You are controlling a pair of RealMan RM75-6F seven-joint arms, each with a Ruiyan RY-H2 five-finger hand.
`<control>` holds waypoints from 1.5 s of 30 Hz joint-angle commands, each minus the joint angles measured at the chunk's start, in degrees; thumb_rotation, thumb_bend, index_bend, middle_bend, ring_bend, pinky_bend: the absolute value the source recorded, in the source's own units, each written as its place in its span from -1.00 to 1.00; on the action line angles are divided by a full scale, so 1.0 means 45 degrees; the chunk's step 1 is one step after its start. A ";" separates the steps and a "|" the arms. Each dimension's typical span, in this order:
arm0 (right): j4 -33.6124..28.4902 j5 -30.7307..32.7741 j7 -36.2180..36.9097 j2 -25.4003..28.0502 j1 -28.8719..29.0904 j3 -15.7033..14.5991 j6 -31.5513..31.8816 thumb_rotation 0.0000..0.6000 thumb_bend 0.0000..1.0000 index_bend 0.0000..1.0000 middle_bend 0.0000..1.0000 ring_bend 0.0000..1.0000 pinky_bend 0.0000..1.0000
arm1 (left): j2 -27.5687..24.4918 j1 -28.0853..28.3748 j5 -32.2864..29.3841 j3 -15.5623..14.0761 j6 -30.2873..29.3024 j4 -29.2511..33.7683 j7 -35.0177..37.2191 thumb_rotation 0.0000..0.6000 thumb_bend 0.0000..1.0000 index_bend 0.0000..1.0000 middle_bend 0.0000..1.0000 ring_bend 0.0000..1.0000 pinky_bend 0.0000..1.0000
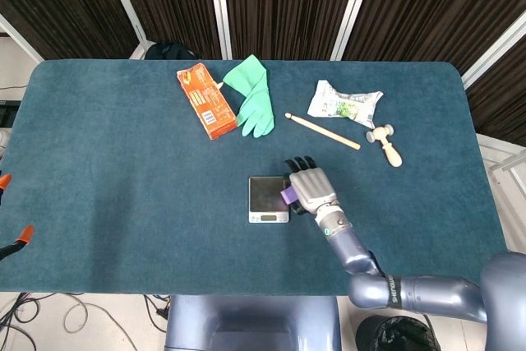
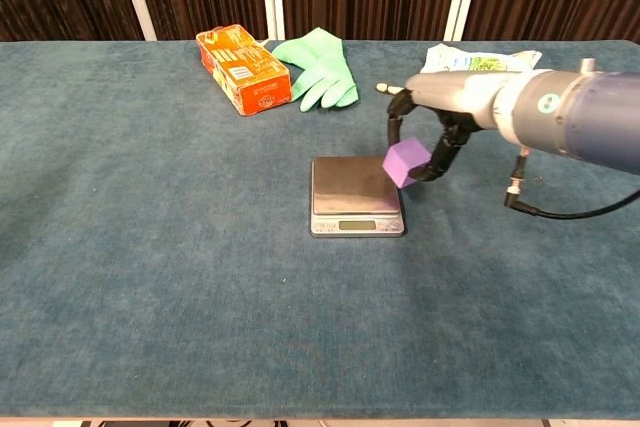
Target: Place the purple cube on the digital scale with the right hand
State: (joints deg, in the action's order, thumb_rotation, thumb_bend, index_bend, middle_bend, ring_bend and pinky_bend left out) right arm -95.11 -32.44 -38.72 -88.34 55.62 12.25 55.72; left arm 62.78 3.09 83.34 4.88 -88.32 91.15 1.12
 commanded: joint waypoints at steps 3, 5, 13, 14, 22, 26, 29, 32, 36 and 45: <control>0.0451 0.0601 -0.0442 -0.0746 0.0719 0.0246 -0.0063 1.00 -0.16 0.06 -0.75 -0.89 -1.00 | 0.0020 0.0010 -0.0011 0.0009 0.0009 -0.0023 -0.0021 1.00 -0.50 -0.98 -0.99 -1.00 -0.73; 0.0692 0.0713 -0.0548 -0.1063 0.0955 0.0272 -0.0066 1.00 -0.16 0.06 -0.75 -0.89 -1.00 | 0.0017 0.0016 -0.0009 0.0005 0.0025 -0.0023 -0.0008 1.00 -0.50 -0.98 -0.99 -1.00 -0.73; 0.1333 0.0845 -0.0795 -0.1738 0.1469 0.0377 0.0113 1.00 -0.16 -0.10 -0.77 -0.90 -1.00 | -0.0038 0.0029 -0.0021 -0.0005 0.0092 -0.0017 0.0107 1.00 -0.50 -0.98 -0.99 -1.00 -0.73; 0.1374 0.0920 -0.0914 -0.1745 0.1520 0.0342 0.0173 1.00 -0.16 -0.13 -0.77 -0.91 -1.00 | -0.0053 0.0038 -0.0029 -0.0007 0.0122 -0.0021 0.0124 1.00 -0.50 -0.98 -0.99 -1.00 -0.73; 0.1087 0.1815 -0.1445 -0.1458 0.1753 0.0147 0.0030 1.00 -0.16 -0.64 -0.94 -1.00 -1.00 | -0.0147 0.0036 -0.0024 -0.0037 0.0171 0.0055 0.0181 1.00 -0.50 -0.98 -0.99 -1.00 -0.73; 0.0743 0.2912 -0.1986 -0.1125 0.2076 -0.0023 -0.0255 1.00 -0.36 -0.99 -1.00 -1.00 -1.00 | -0.0154 0.0037 -0.0059 -0.0028 0.0182 0.0086 0.0144 1.00 -0.50 -0.98 -0.99 -1.00 -0.73; 0.0505 0.3152 -0.2046 -0.0914 0.2151 -0.0026 0.0060 1.00 -0.48 -1.00 -1.00 -1.00 -1.00 | -0.0142 0.0039 -0.0067 -0.0022 0.0182 0.0082 0.0167 1.00 -0.50 -0.98 -0.99 -1.00 -0.73; -0.0277 0.2324 -0.1121 -0.0144 0.1640 0.0270 0.0505 1.00 -0.48 -1.00 -1.00 -1.00 -1.00 | -0.0148 0.0048 -0.0062 -0.0029 0.0204 0.0064 0.0179 1.00 -0.50 -0.98 -0.99 -1.00 -0.73; -0.2361 -0.0756 0.0513 0.2298 -0.0035 0.0112 0.1895 1.00 -0.49 -1.00 -1.00 -1.00 -1.00 | -0.0077 0.0057 -0.0149 0.0009 0.0192 0.0062 -0.0036 1.00 -0.50 -0.97 -0.99 -1.00 -0.73; -0.4646 -0.7762 0.5399 0.6005 -0.4498 -0.1992 0.4418 1.00 -0.49 -1.00 -1.00 -1.00 -1.00 | 0.0000 -0.0081 -0.0221 0.0026 -0.0079 0.0300 -0.0485 1.00 -0.50 -0.98 -0.99 -1.00 -0.73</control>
State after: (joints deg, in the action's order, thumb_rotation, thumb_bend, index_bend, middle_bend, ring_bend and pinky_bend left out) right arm -111.40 -52.88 -25.83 -68.86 45.96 8.76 67.96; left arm 62.76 2.81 82.36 5.01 -88.57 92.33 -0.92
